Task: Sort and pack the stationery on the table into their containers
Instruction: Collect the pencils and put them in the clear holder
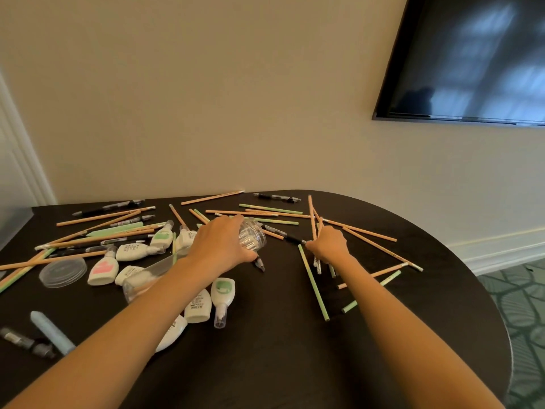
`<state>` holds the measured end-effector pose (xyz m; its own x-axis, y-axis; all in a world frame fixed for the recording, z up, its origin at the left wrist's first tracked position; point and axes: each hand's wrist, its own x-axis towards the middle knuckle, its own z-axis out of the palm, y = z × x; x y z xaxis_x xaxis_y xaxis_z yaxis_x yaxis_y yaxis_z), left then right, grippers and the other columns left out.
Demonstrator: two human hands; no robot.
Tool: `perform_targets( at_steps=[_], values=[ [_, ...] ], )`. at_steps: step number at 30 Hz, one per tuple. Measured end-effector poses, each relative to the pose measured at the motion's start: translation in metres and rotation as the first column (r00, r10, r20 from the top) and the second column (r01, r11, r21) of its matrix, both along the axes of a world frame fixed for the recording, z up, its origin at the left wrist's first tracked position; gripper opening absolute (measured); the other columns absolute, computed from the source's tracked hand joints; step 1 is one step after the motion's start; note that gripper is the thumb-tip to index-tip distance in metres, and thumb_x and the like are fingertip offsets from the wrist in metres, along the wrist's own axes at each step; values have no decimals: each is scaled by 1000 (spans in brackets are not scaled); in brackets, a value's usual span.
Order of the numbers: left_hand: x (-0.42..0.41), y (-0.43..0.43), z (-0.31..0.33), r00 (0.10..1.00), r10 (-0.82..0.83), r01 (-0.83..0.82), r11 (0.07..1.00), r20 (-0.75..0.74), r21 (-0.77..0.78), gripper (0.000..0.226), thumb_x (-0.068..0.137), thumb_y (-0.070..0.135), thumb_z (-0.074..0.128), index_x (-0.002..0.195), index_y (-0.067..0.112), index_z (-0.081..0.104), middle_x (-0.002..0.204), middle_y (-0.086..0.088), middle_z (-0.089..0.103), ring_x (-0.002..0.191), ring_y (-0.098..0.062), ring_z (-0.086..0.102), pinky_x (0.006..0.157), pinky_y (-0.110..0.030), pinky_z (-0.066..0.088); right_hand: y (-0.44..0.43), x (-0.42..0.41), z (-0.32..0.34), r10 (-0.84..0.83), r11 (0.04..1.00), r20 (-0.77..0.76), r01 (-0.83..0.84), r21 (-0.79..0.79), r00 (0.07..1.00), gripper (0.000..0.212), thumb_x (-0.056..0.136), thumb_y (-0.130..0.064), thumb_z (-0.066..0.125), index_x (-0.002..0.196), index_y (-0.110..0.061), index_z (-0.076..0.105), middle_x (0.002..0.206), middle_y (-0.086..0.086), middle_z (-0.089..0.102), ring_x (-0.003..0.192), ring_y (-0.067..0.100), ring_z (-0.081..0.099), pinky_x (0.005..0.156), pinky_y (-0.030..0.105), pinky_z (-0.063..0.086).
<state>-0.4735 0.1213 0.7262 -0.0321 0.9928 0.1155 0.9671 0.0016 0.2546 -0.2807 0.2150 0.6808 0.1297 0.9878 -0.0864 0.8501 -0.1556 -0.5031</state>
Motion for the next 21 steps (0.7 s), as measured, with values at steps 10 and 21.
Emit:
perform_targets(
  at_steps=[10, 21],
  values=[
    [-15, -26, 4, 999, 34, -34, 999, 28, -2, 79, 78, 44, 69, 142, 18, 32, 137, -4, 46, 124, -21, 44, 98, -34, 40, -52, -37, 4, 259, 945, -423, -138, 296, 868, 10, 96, -18, 49, 104, -12, 48, 81, 2, 58, 59, 8, 61, 49, 13, 51],
    [-48, -56, -1, 991, 82, -83, 997, 105, 7, 83, 74, 45, 72, 143, 23, 32, 134, -1, 49, 121, -18, 47, 94, -32, 42, -81, -63, -3, 243, 953, -282, -174, 250, 928, 27, 99, -22, 40, 114, -5, 55, 83, 2, 60, 73, 15, 62, 73, 32, 57]
  ],
)
